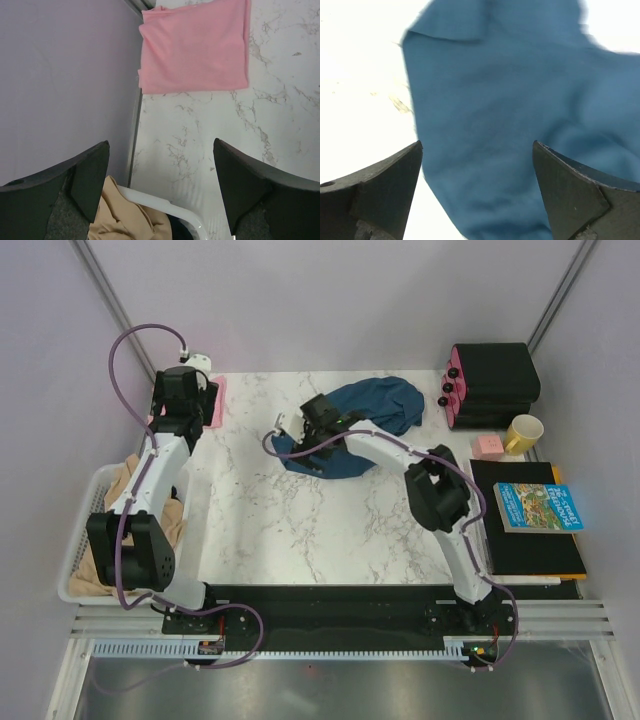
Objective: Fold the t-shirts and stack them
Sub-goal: Flatten the tshirt out
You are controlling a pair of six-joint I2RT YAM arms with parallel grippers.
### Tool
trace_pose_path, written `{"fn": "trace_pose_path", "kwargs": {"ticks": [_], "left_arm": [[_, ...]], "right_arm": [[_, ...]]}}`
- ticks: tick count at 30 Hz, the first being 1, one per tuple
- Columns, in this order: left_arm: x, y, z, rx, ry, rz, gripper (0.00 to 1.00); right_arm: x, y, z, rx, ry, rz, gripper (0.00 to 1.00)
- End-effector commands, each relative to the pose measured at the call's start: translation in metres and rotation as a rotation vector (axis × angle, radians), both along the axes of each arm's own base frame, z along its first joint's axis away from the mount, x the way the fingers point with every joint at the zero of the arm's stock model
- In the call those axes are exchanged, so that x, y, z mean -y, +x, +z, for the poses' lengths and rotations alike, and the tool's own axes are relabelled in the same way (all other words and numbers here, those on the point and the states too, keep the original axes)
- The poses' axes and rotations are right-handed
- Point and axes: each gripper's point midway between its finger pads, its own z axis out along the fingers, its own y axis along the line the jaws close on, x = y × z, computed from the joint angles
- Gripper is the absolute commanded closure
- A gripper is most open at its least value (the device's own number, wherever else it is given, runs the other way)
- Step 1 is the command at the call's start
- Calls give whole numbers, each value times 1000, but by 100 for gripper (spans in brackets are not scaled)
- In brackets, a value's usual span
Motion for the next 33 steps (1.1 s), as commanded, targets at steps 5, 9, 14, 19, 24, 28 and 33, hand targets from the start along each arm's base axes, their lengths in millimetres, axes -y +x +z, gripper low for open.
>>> {"fn": "trace_pose_path", "kwargs": {"ticks": [5, 9, 14, 19, 24, 28, 33], "left_arm": [[-8, -12, 16, 59, -36, 37, 10], [-9, -18, 14, 60, -39, 37, 10], [-14, -18, 17, 69, -32, 44, 10], [-19, -15, 22, 83, -33, 49, 10], [-19, -12, 24, 94, -31, 44, 10], [-19, -11, 28, 102, -22, 34, 10], [-33, -9, 31, 112, -15, 56, 10]], "right_arm": [[-46, 19, -27, -28, 43, -6, 2], [-59, 12, -39, -37, 36, 21, 3], [-59, -1, -65, -85, 1, 61, 12], [-47, -21, -84, -148, -52, 110, 14], [-34, -40, -105, -231, -103, 133, 33], [-22, -60, -115, -303, -131, 144, 56], [3, -80, -126, -365, -182, 135, 87]]}}
